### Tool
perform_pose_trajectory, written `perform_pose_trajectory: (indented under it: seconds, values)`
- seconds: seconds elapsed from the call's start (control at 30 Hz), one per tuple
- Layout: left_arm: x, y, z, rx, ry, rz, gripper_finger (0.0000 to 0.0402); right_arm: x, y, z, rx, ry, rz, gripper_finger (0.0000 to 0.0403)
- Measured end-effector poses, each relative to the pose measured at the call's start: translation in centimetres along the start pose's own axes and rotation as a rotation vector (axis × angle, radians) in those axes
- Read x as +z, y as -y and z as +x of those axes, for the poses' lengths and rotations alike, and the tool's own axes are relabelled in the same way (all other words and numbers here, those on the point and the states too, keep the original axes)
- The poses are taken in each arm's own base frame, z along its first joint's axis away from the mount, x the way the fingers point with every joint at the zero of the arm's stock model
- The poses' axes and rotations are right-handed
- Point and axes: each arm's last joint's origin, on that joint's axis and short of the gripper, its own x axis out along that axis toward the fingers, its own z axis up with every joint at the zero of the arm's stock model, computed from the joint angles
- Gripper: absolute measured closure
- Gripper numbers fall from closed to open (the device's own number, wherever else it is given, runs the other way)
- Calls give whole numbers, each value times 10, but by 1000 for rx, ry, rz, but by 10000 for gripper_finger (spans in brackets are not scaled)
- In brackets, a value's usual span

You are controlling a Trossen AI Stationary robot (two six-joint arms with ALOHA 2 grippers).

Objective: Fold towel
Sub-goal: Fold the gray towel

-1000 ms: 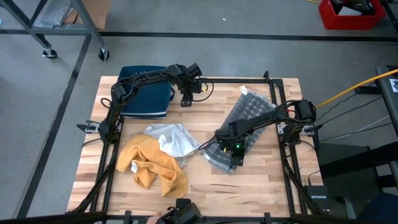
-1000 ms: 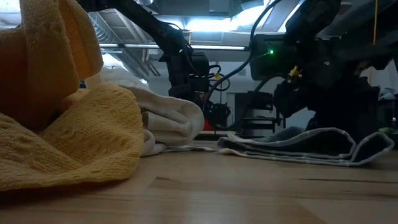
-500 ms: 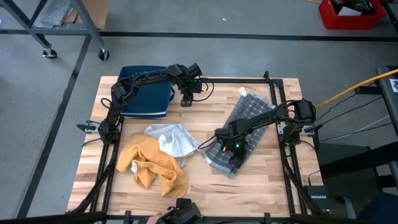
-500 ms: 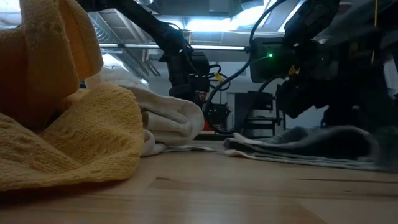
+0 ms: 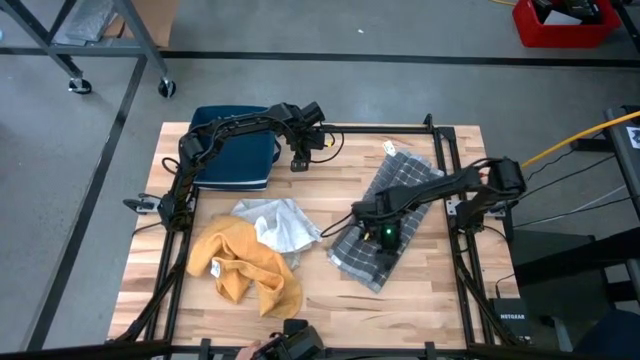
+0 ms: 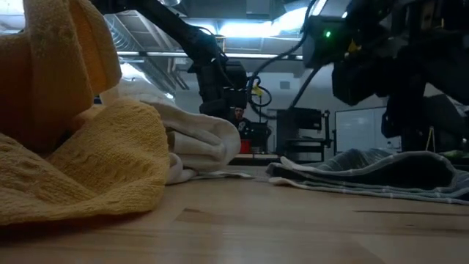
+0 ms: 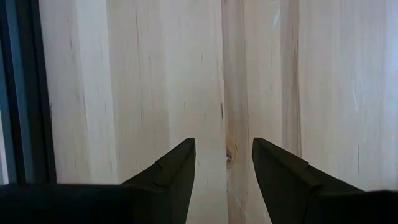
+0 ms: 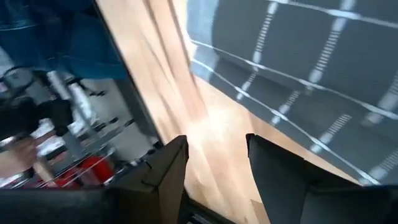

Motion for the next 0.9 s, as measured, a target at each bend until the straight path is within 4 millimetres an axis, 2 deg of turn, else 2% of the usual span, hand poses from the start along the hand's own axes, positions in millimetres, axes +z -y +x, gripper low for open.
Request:
perform_pose_trajectory:
  seconds: [0.17, 0.3, 0.4, 0.73, 0.9]
  values:
    - [1, 5, 0, -104, 49, 121, 249, -13, -6, -12, -99, 45, 70, 226]
    - [6, 19, 0, -260, 142, 236, 249, -21, -11, -13, -114, 38, 122, 226]
    - [14, 34, 1, -325, 177, 301, 249, -25, -18, -5, -125, 9, 105, 226]
    - [42, 91, 7, -366, 202, 545, 249, -46, -41, 23, -176, -97, 36, 226]
    - [52, 118, 8, -375, 194, 645, 249, -60, -44, 33, -326, -125, 62, 226]
